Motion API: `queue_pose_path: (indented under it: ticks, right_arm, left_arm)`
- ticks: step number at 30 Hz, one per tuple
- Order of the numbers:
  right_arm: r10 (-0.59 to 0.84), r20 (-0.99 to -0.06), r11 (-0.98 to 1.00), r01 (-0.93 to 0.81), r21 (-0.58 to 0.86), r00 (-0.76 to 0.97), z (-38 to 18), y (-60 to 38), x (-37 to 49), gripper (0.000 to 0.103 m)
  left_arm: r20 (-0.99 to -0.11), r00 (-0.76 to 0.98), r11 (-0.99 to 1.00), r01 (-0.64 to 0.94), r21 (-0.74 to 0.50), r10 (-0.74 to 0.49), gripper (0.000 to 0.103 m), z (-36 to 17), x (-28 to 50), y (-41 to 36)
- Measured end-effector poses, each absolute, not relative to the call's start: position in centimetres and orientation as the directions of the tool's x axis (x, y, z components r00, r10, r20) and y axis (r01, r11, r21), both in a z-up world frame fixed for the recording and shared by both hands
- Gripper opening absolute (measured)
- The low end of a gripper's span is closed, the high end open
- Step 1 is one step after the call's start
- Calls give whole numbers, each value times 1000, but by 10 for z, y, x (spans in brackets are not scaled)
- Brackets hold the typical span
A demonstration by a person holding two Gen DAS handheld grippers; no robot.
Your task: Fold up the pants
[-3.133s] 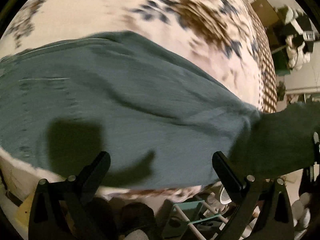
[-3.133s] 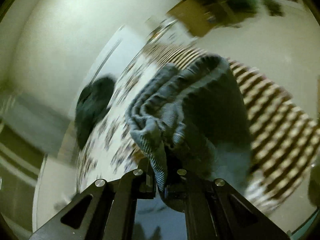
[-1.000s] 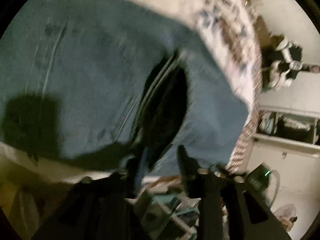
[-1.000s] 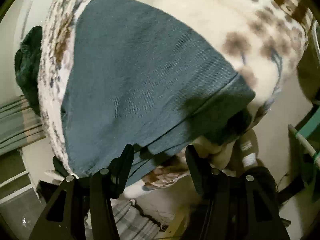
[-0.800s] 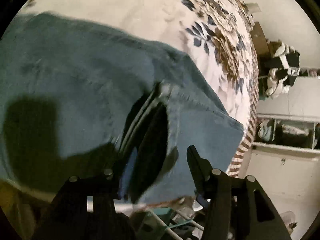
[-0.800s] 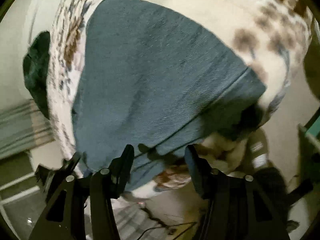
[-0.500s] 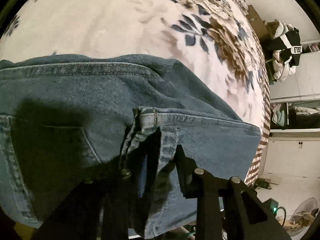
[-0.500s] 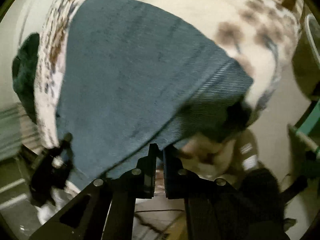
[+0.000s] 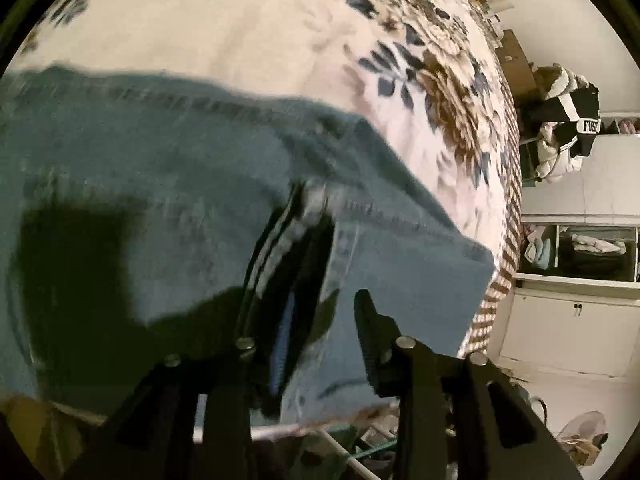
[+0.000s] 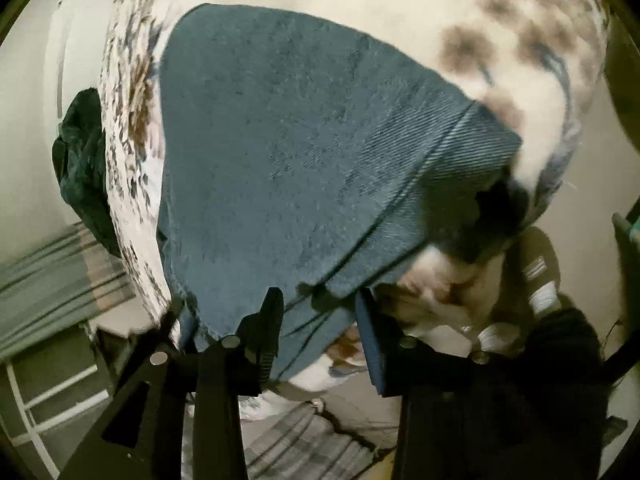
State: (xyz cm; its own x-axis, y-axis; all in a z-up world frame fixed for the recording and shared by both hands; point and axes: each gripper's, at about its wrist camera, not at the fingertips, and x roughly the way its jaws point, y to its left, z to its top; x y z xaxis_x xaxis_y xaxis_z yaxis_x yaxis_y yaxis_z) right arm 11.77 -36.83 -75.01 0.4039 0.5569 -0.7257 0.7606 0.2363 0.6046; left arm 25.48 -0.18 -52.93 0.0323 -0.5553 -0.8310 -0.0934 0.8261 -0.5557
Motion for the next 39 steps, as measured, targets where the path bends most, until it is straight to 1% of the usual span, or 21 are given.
queue_pose_path:
  ticks: [2, 3, 7, 10, 11, 12, 13, 14, 15, 16, 17, 18, 19, 20, 22, 26, 29, 32, 33, 36, 39]
  right_arm:
    - [553, -733, 238, 768, 594, 396, -755, -365, 122, 40]
    - [533, -761, 263, 783, 564, 369, -758, -364, 124, 40]
    - [494, -811, 331, 796, 508, 312, -760, -356, 132, 40]
    - [464, -848, 442, 762, 473, 257, -746, -349, 145, 43]
    - [450, -859, 481, 743, 465, 246, -739, -346, 149, 47]
    - [427, -875, 530, 722, 446, 227, -731, -342, 153, 55]
    - [408, -887, 562, 707, 430, 215, -725, -340, 156, 60]
    - [375, -905, 610, 682, 403, 200, -717, -335, 161, 68]
    - [340, -921, 653, 658, 376, 189, -710, -330, 165, 72]
    - [288, -941, 706, 625, 334, 178, -701, -322, 170, 75]
    - [242, -956, 744, 600, 294, 169, -695, -316, 174, 83]
    - [193, -968, 780, 573, 252, 163, -689, -311, 180, 95]
    - [145, -975, 814, 541, 213, 166, -682, -302, 186, 102]
    - [109, -979, 837, 516, 184, 173, -677, -293, 192, 103]
    - [92, -980, 859, 484, 167, 175, -674, -278, 203, 103]
    - [148, -977, 877, 436, 202, 155, -678, -241, 227, 103]
    - [177, -974, 885, 409, 221, 144, -681, -217, 244, 103]
    - [191, -972, 895, 383, 229, 136, -684, -194, 255, 103]
    - [191, -972, 899, 373, 228, 133, -685, -189, 258, 103]
    - [190, -974, 907, 358, 223, 125, -690, -177, 266, 103]
    - [181, -976, 911, 352, 213, 122, -692, -176, 268, 103]
  left_arm:
    - [-835, 27, 829, -103, -549, -549, 35, -531, 243, -1]
    - [-845, 22, 840, -95, -534, -534, 37, -533, 239, -4]
    - [-909, 17, 907, -58, -416, -416, 36, -558, 233, -16]
    - [-899, 63, 896, -74, -437, -433, 36, -554, 236, -10]
    - [-890, 88, 888, -74, -453, -447, 36, -548, 236, -6]
    - [-881, 115, 880, -80, -469, -459, 37, -540, 236, -1]
    - [-872, 160, 873, -87, -480, -463, 37, -529, 234, 8]
    - [-866, 196, 871, -87, -483, -460, 42, -522, 231, 15]
    - [-862, 234, 874, -86, -479, -450, 66, -513, 228, 23]
    - [-860, 264, 877, -88, -472, -437, 97, -506, 225, 33]
    - [-858, 292, 879, -99, -467, -423, 102, -502, 222, 45]
    - [-857, 312, 878, -117, -464, -411, 102, -500, 220, 56]
    - [-857, 334, 873, -158, -461, -392, 102, -498, 215, 73]
    - [-858, 348, 864, -201, -461, -377, 102, -498, 211, 88]
    - [-861, 372, 824, -319, -469, -346, 102, -503, 197, 125]
    - [-861, 422, 684, -541, -489, -282, 102, -525, 161, 198]
    - [-859, 436, 569, -647, -507, -270, 102, -550, 145, 230]
    - [-828, 461, 500, -660, -561, -321, 102, -580, 148, 248]
    - [-825, 470, 504, -654, -564, -314, 101, -582, 150, 249]
    - [-790, 552, 570, -570, -592, -268, 101, -571, 160, 245]
    - [-750, 606, 590, -513, -624, -267, 99, -567, 168, 241]
